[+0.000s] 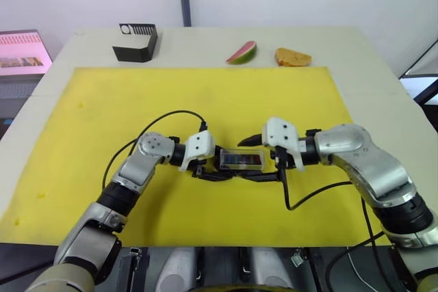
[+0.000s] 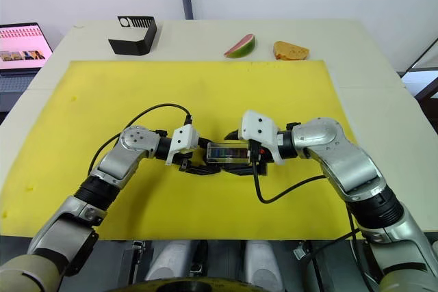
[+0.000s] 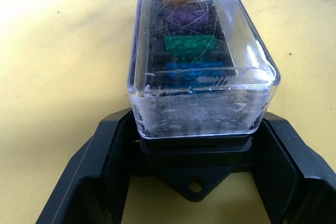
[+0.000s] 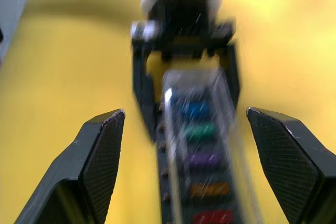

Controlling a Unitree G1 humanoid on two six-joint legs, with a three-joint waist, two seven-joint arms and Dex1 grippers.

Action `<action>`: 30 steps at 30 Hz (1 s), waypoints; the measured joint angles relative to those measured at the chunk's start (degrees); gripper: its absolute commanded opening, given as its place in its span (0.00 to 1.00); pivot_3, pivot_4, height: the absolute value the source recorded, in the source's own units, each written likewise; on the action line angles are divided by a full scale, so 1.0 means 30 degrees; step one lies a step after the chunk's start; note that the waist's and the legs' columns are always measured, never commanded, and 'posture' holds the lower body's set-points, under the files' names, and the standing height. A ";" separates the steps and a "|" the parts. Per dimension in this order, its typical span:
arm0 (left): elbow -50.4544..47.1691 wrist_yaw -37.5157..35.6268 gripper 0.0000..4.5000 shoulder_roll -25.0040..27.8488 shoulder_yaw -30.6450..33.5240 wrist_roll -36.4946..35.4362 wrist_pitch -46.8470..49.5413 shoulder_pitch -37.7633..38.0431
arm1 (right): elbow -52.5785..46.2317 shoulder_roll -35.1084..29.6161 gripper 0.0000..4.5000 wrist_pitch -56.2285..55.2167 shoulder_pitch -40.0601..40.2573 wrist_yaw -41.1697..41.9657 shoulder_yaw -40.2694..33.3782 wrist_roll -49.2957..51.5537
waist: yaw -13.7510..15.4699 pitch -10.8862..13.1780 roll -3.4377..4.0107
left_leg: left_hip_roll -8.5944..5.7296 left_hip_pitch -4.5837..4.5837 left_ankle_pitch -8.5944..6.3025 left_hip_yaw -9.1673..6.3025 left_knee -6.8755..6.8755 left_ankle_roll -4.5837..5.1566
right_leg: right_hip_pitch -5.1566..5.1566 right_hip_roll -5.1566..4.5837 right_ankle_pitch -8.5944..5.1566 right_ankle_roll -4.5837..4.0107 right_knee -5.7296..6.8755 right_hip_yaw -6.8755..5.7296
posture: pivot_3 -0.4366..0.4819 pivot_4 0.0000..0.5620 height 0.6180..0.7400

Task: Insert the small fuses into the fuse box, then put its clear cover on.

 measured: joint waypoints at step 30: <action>0.0417 0.0332 0.58 -0.0374 0.0022 0.0305 0.0163 0.0003 | 0.0981 0.1781 0.01 -0.3840 0.2222 -0.1925 0.2238 -0.2472 | -0.0022 -0.0010 -0.0005 | -0.0007 0.0253 -0.0024 -0.0005 0.0000 0.0041 | 0.0254 -0.0002 -0.0004 -0.0001 -0.0025 -0.0003 | 0.48 0.27 1.00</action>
